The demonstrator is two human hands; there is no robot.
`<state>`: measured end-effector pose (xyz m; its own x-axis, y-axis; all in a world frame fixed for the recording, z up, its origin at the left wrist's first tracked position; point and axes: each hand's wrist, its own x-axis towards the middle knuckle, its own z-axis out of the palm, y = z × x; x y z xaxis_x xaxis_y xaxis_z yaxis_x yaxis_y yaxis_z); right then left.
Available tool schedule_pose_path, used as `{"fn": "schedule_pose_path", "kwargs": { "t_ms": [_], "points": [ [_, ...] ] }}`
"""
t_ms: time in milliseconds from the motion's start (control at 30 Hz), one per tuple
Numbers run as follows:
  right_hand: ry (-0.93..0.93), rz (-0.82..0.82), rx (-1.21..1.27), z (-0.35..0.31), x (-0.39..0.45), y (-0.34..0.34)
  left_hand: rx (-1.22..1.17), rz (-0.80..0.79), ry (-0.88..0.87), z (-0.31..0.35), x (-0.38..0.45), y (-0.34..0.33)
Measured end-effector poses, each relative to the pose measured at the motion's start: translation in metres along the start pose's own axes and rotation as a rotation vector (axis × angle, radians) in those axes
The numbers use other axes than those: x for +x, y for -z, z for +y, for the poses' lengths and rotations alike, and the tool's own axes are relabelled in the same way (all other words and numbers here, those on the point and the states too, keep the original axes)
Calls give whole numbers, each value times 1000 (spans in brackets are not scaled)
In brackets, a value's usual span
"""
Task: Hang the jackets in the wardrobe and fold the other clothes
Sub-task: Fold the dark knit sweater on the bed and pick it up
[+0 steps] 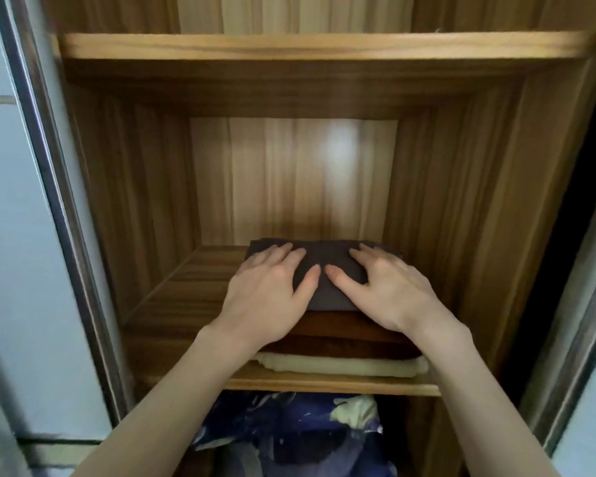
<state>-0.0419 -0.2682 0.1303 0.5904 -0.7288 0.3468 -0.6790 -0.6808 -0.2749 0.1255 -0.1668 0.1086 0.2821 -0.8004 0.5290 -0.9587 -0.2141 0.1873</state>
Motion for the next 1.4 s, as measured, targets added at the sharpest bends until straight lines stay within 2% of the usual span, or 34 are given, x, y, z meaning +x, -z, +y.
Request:
{"fn": "schedule_pose_path", "kwargs": {
  "t_ms": [100,233,367,467,633,733,900,1167,1400],
  "points": [
    [-2,43,28,-3,-3,0,26,52,-36,0,-2,-3],
    [17,231,89,-7,-25,1,0,186,-136,0,-10,-2],
    [-2,404,-8,-14,-77,8,-130,302,-315,17,-32,-4],
    [-90,504,-155,-15,-129,13,-275,317,-437,40,-54,-11],
    [-352,622,-319,6,-222,21,-515,277,-576,88,-78,-42],
    [-510,640,-396,22,-273,26,-619,231,-656,126,-97,-57],
    [-748,616,-466,49,-339,30,-706,239,-800,192,-130,-78],
    [-984,552,-689,92,-420,46,-791,119,-929,289,-159,-113],
    [-1097,556,-803,157,-472,68,-852,44,-1001,393,-168,-141]
  ]
}}
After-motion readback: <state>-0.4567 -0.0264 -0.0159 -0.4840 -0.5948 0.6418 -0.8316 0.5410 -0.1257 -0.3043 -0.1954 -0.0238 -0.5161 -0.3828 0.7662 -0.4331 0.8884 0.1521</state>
